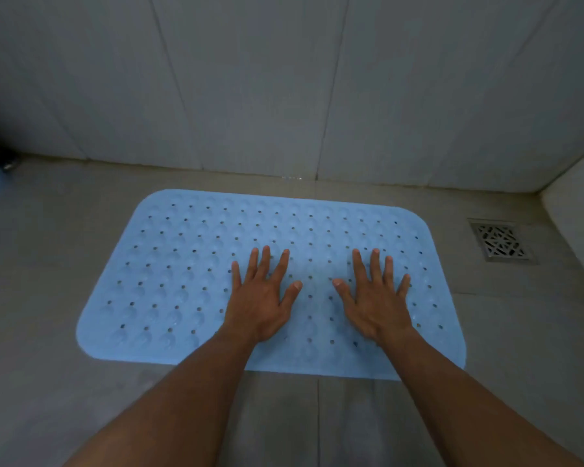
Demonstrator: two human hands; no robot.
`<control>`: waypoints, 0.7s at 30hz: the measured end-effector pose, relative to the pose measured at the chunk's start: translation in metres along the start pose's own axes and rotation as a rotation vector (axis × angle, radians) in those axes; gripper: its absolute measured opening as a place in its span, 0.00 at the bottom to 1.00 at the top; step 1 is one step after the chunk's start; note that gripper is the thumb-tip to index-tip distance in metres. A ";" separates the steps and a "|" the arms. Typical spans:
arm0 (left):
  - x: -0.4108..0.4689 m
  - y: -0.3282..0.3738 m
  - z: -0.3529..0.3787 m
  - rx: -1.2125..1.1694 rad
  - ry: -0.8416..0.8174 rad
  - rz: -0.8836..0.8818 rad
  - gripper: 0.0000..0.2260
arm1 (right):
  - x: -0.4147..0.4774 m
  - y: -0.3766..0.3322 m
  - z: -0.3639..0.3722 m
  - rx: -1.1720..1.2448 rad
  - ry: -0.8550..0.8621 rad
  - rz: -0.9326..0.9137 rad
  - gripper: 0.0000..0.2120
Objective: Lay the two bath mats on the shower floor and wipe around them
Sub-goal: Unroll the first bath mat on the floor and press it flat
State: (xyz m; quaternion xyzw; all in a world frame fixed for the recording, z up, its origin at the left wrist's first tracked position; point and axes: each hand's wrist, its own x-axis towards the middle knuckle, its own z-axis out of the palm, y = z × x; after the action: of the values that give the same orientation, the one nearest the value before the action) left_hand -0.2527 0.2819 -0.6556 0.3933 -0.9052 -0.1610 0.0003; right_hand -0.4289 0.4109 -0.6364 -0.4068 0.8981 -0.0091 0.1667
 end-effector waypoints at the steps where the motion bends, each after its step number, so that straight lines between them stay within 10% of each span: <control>1: -0.001 -0.013 -0.011 0.015 0.016 -0.005 0.34 | 0.002 -0.015 -0.008 -0.003 -0.006 -0.030 0.34; 21: -0.008 -0.316 -0.278 -0.024 0.405 -0.295 0.26 | 0.050 -0.407 -0.158 -0.078 0.091 -0.561 0.33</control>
State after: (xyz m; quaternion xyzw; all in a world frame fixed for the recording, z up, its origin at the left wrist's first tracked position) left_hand 0.0133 0.0045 -0.4838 0.5453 -0.8176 -0.0880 0.1627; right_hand -0.2119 0.0836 -0.4401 -0.6446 0.7568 -0.0383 0.1015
